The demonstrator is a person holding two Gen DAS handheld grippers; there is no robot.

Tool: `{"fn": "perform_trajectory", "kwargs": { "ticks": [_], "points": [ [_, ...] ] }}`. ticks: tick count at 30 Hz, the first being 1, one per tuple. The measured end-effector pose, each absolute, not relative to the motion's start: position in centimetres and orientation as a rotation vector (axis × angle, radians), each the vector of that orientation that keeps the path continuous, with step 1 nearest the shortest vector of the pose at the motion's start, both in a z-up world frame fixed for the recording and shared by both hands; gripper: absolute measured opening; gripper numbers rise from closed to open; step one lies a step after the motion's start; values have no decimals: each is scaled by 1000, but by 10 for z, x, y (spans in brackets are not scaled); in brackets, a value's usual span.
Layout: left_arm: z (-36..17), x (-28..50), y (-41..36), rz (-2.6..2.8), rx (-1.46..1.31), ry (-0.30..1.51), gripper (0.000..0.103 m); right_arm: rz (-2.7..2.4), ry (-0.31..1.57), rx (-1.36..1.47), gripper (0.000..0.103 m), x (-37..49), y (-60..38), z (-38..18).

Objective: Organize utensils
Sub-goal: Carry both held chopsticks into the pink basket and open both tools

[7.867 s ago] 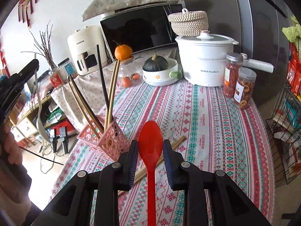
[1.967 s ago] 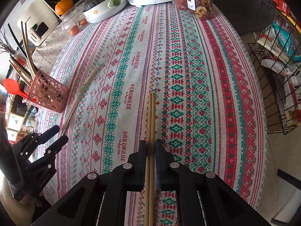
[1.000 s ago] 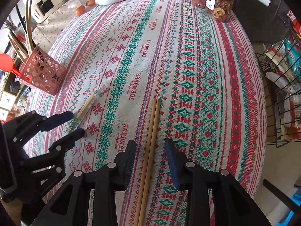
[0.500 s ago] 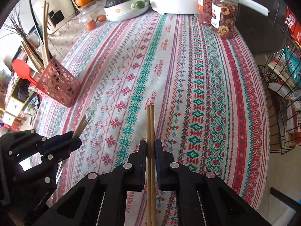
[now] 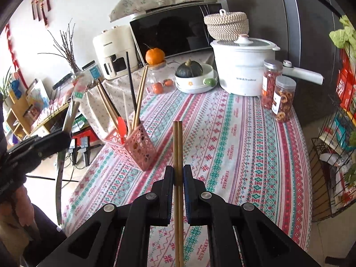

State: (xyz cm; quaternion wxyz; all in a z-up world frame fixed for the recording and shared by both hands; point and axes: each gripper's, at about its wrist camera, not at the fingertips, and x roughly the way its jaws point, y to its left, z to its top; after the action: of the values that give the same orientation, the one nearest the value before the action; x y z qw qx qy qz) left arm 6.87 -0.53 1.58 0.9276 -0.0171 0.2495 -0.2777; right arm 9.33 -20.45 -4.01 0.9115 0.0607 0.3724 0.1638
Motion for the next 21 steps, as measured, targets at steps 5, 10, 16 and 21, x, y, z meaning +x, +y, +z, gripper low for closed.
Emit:
{"fn": "perform_trajectory", "kwargs": {
  "ticks": [5,10,16,21],
  "points": [
    [39,90,21,-465,-98,329,6,350,692,145,9,98,-196,-24],
    [35,115,38,-360,-174,215,6,350,660,163,9,109,-191,-18],
    [10,149,42,-237,-226,191,6,351,651,141,9,120,-183,-18],
    [-9,162,35,-188,-182,151,6,354,647,135,9,127,-182,-20]
  ]
}}
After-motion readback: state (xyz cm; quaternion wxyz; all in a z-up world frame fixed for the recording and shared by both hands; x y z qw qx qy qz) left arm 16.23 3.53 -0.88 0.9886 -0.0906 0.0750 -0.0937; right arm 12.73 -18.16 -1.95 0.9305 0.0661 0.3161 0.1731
